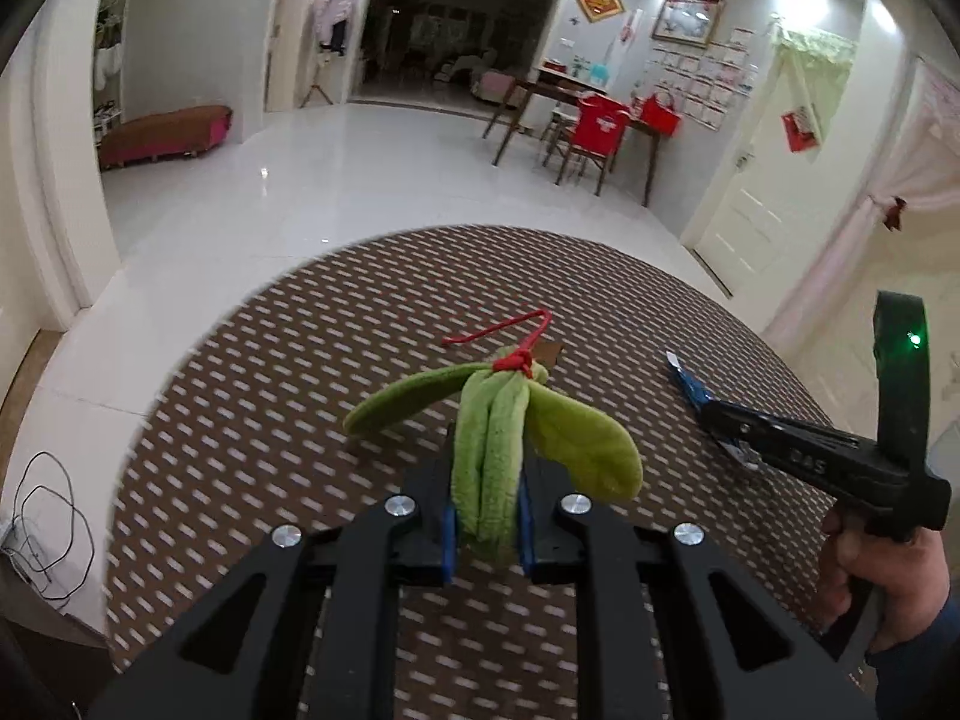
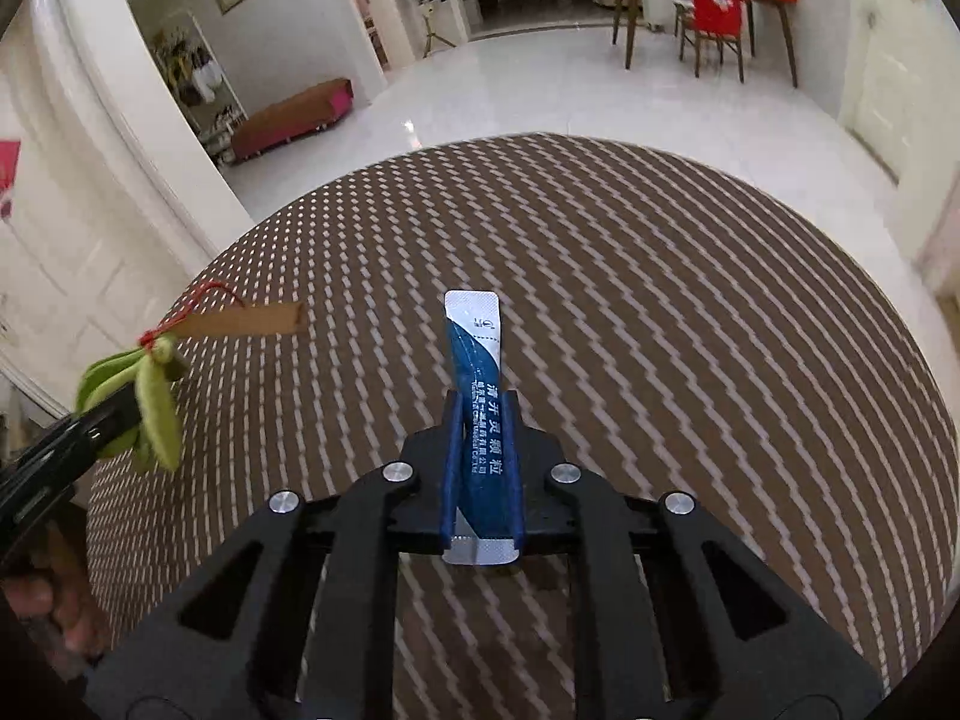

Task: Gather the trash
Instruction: 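Grasp the green toy bananas with the left tool while the right tool grasps the blue-white tube, then carry bananas and tube to the blue wastebasket and open both tools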

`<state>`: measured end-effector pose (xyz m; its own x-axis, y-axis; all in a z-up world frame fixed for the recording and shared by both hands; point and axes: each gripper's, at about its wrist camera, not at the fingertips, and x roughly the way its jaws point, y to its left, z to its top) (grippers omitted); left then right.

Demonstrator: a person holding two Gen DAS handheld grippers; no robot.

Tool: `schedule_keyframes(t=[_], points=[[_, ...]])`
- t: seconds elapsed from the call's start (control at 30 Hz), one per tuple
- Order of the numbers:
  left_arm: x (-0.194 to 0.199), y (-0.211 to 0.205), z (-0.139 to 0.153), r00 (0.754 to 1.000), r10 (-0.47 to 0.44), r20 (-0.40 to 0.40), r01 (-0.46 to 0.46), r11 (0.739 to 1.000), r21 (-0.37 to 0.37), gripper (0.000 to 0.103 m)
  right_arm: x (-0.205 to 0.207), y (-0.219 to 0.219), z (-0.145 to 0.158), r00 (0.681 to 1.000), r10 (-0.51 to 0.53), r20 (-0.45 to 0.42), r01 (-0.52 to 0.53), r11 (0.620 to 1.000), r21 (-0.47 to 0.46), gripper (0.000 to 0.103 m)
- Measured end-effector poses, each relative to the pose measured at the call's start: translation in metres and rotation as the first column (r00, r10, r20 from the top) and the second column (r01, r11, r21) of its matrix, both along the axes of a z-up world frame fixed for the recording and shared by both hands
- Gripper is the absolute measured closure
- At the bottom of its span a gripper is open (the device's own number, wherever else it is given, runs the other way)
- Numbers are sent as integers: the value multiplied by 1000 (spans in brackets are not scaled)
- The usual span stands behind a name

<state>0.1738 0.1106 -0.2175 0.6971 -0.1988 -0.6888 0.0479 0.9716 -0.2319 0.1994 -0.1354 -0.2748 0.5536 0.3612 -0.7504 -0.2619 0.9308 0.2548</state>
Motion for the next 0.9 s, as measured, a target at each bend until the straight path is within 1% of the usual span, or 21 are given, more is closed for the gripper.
schedule_keyframes(t=[0.1,0.23,0.47,0.53,0.73,0.9], points=[[-8,-30,1,999,-44,-2,44,999,-11,89,-20,-31,10,1000,-13,8,13,999,38,90],[-13,-72,7,994,-106,2,106,994,-15,89,-40,-72,28,998,-51,44,47,995,87,90],[-21,-136,21,977,-212,24,212,977,11,89,-65,-133,60,987,-126,104,108,980,168,90],[-20,-155,26,970,-242,32,242,970,19,89,-77,-155,65,982,-150,116,127,973,192,90],[-22,-207,40,946,-319,55,318,947,39,89,-89,-218,77,962,-237,139,200,951,237,90],[-18,-252,46,918,-392,66,390,920,38,89,-97,-264,78,938,-314,145,270,927,260,90]])
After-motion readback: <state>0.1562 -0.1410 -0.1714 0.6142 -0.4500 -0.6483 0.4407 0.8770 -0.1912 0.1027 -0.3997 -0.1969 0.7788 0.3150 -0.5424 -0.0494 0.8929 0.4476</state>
